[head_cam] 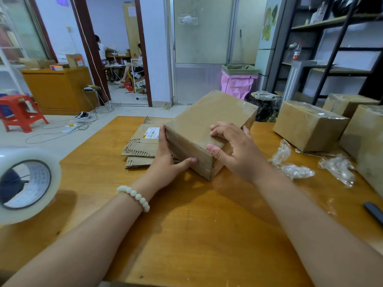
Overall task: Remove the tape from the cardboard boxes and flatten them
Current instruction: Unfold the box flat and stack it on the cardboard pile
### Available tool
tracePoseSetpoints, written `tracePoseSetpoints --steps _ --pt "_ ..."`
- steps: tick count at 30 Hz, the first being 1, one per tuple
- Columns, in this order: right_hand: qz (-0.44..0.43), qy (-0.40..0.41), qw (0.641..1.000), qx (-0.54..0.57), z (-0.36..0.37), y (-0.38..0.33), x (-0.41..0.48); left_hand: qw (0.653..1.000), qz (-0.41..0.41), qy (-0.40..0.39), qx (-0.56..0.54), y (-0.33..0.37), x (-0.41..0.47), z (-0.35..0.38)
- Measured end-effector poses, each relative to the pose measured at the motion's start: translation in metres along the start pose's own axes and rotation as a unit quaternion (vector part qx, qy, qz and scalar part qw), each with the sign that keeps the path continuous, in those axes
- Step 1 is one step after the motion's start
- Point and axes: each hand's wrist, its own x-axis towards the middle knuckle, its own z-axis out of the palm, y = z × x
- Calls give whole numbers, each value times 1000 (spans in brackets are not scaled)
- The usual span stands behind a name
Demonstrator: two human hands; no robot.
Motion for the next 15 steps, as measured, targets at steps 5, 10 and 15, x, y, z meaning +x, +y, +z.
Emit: tracePoseSetpoints --steps 5,10,15 --pt "-9 -3 1000 -22 2 -1 1 1000 0 -1 2 0 -1 0" --pt "2 30 999 -22 1 2 2 1000 11 2 18 2 -3 -1" --pt "1 36 999 -34 -6 -1 6 999 31 4 17 6 -4 -1"
